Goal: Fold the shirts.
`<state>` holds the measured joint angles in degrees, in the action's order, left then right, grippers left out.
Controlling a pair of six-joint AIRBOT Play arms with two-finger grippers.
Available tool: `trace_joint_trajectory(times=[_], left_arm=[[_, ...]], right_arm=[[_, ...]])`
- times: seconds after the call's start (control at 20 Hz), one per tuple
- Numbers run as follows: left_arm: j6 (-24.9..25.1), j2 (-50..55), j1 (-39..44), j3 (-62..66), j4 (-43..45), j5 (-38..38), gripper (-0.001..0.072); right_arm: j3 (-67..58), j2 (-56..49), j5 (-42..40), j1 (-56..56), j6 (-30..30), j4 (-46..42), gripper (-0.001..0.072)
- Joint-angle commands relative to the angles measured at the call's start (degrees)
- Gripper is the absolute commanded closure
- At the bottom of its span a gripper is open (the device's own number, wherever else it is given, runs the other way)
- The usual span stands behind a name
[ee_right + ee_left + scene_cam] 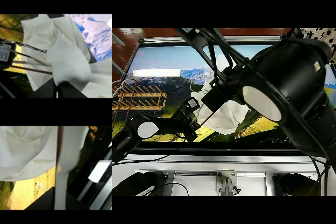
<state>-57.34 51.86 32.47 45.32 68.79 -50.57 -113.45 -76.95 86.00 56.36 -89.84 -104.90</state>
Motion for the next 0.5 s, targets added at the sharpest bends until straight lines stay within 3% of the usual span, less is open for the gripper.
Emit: trace_joint_trajectory(times=[0.0,0.15,0.2,0.25,0.4,0.45], left_arm=[[-0.5,0.4,-0.1,1.2,-1.6,1.1,0.0651],[-2.4,0.3,-0.2,2.8,-1.6,0.7,0.0651],[-2.4,0.3,-0.2,3.2,-1.6,-0.1,0.0651],[-2.7,0.3,-0.2,3.2,-1.6,-1.2,0.0651],[-4.1,0.3,-0.2,3.2,-3.8,-5.2,0.0651],[-4.1,0.3,-0.2,3.2,-5.6,-6.1,0.065]], right_arm=[[0.0,-1.1,-1.1,0.3,1.1,5.8,0.0627],[0.0,-1.5,0.0,0.2,1.4,1.9,0.0598],[0.0,-1.0,0.1,0.2,1.4,-1.4,0.052],[0.0,-0.2,0.0,0.2,1.9,-5.0,0.0392],[0.0,3.3,-1.4,0.2,3.8,-12.7,0.0207],[0.0,4.6,-1.7,0.2,3.8,-14.4,0.0191]])
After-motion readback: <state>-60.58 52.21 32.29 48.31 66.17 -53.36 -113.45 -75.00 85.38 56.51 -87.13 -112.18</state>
